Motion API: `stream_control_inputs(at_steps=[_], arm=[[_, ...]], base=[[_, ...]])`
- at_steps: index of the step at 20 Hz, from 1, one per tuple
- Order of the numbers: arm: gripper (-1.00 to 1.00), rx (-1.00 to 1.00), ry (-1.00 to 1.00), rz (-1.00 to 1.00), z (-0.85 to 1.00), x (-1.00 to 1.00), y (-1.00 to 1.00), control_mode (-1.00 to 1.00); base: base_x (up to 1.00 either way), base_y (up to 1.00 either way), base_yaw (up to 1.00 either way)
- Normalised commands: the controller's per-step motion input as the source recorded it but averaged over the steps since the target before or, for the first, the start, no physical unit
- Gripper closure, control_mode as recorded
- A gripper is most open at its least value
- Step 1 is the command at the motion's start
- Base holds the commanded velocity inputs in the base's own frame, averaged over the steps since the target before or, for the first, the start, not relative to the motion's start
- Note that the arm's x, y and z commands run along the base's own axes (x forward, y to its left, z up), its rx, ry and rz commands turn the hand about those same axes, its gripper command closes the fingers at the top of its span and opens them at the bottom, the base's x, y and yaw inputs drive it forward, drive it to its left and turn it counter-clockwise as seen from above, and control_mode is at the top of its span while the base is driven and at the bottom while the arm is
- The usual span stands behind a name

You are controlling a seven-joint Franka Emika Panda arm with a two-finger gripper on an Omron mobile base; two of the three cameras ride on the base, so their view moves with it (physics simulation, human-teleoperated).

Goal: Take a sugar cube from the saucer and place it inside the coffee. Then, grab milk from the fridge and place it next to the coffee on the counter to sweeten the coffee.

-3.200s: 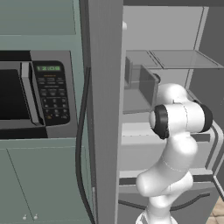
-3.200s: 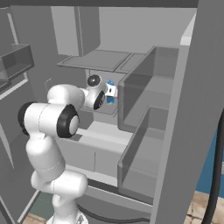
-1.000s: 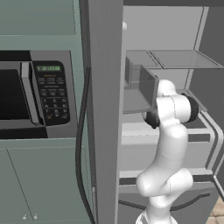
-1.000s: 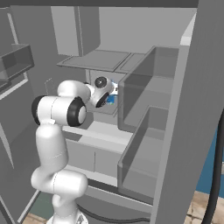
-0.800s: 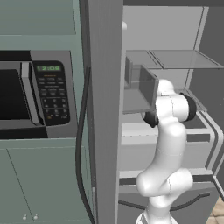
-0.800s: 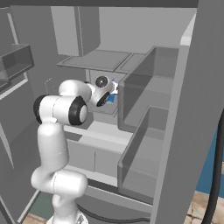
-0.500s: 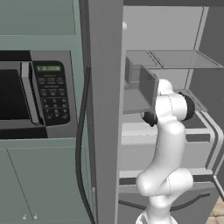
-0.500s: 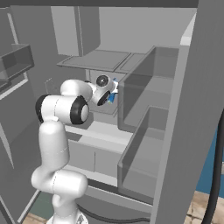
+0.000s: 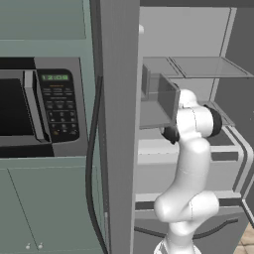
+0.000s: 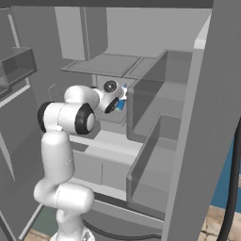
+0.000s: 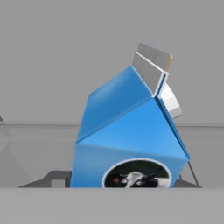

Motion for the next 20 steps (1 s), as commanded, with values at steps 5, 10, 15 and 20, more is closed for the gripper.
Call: stream_control_inputs(at_steps=[5, 10, 15, 20], arm=[[1.00, 0.00, -0.03, 0.00, 0.10, -0.86, 0.00, -1.00], [1.00, 0.00, -0.09, 0.00, 0.36, -1.00, 0.00, -1.00], [1.00, 0.00, -0.11, -0.04, 0.78, -1.00, 0.00, -1.00], [1.00, 0.00, 0.00, -0.05, 0.87, -1.00, 0.04, -1.00]], base=[[0.00, 0.00, 0.00], [0.00, 0.00, 0.00], [0.00, 0.00, 0.00], [0.00, 0.00, 0.00]])
